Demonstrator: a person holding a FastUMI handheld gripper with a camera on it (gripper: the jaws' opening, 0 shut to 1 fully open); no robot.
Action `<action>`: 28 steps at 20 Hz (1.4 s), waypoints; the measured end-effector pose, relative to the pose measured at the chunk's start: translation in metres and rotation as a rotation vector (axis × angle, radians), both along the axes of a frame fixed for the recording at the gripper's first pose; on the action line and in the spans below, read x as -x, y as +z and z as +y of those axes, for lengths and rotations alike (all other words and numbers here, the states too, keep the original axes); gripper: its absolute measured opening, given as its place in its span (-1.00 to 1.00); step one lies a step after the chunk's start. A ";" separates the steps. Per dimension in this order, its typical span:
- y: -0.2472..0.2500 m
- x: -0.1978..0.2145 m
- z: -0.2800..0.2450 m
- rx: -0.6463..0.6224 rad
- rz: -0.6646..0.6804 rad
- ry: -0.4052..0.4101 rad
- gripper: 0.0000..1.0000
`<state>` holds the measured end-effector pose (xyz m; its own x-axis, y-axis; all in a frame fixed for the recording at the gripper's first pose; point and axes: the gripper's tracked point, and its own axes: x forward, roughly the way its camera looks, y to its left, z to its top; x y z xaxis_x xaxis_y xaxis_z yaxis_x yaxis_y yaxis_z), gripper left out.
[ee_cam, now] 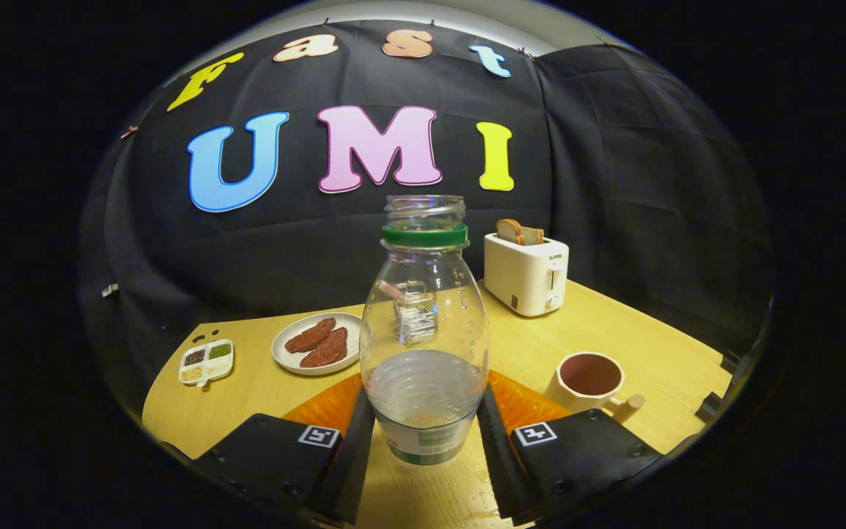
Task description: Take the bottle from table, then pour the juice into the cup, finally place the bottle on the coaster
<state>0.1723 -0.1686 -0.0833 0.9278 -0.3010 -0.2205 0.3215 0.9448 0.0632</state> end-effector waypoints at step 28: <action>-0.037 -0.073 -0.029 0.061 0.018 -0.040 0.98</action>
